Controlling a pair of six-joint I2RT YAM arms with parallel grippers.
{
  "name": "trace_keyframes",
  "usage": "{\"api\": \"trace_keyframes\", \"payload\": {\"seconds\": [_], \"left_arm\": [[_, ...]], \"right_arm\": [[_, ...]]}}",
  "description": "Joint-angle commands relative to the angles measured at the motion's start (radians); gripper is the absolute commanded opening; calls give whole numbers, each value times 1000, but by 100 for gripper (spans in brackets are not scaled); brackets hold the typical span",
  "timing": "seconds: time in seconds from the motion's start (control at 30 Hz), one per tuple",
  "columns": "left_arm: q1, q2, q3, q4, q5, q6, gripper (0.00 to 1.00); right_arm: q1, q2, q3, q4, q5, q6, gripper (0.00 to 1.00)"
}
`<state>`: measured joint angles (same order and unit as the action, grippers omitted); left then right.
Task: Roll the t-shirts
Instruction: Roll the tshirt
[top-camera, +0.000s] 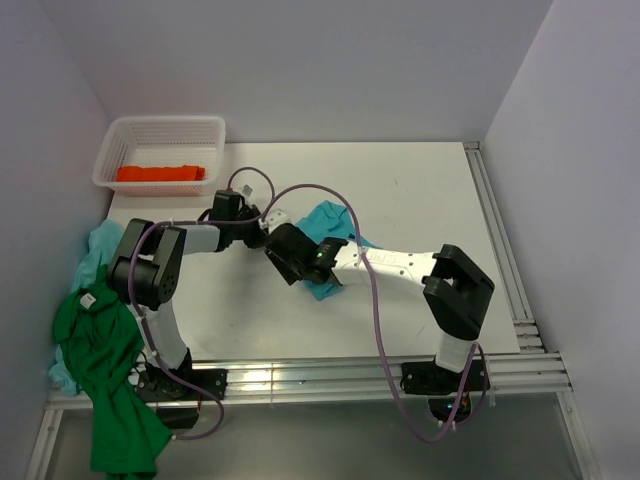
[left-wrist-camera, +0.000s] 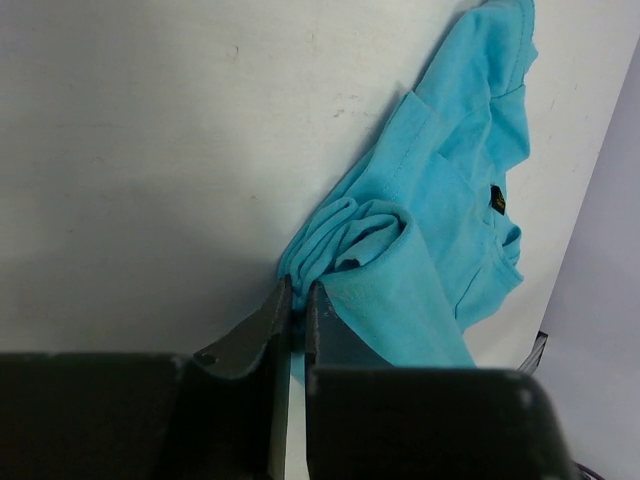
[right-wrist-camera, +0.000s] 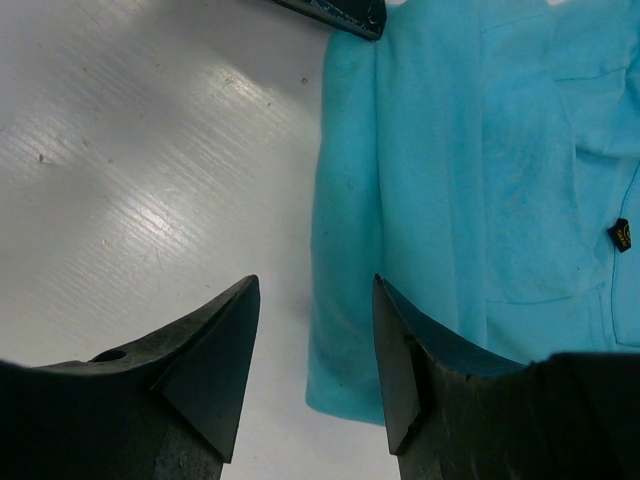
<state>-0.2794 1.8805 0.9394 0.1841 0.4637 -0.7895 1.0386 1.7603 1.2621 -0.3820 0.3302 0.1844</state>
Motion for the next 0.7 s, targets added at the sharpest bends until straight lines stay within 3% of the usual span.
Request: {"api": "trace_keyframes", "payload": {"seconds": [0.0,0.3,0.67], "left_arm": [[-9,6,35,-54,-7,32,0],[-10,-26,72,-140,10,41,0],[-20,-23,127,-225,26,33,0]], "right_arm": [[17,11,13,29,50,-11,56],[35,73,51,46,125,3,56],[70,203,128,2,285,29,63]]}}
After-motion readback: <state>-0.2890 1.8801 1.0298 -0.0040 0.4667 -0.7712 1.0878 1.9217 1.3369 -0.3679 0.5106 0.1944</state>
